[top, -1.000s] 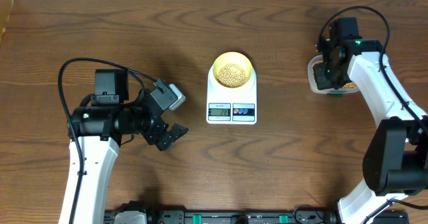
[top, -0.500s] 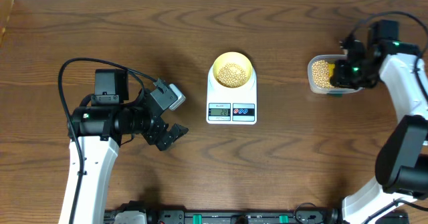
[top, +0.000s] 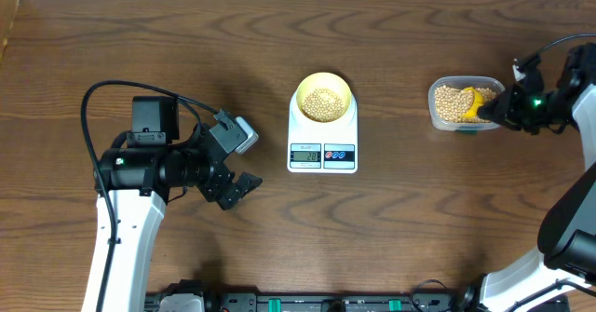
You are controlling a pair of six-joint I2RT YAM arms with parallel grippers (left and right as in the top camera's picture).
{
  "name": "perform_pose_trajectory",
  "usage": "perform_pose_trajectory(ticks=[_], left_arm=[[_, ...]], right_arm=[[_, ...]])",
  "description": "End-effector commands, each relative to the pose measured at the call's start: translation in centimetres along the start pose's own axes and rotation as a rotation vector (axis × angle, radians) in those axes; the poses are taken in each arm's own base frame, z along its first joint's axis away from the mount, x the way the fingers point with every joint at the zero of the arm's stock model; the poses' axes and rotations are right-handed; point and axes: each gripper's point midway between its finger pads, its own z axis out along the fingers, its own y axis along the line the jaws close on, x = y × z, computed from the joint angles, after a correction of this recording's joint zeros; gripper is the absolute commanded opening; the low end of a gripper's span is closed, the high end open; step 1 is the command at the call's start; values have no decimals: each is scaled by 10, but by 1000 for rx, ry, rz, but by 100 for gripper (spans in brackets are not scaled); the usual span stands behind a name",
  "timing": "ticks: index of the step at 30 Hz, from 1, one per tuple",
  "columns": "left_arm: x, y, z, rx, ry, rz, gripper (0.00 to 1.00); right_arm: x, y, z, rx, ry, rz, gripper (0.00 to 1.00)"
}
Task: Scoop item into bowl and weigh 50g on scale
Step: 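Lower the scoop into the soybeans and drag it to refill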
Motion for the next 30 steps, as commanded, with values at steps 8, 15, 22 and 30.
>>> perform_pose_trajectory(ticks=[8,15,22,30], left_arm=[[-8,1,-5,-1,-22,23,98],[-8,1,-5,-1,-22,23,97],[-8,1,-5,-1,-22,23,98],[-8,1,-5,-1,-22,23,98]], right_arm=[[-7,-8,-19,-104,-52,105,1],[-8,-14,-32,-156,-77,158,1],[-8,-11,-43,-239,-99,194,1],[-10,-7,-49,-295,-114,210,1]])
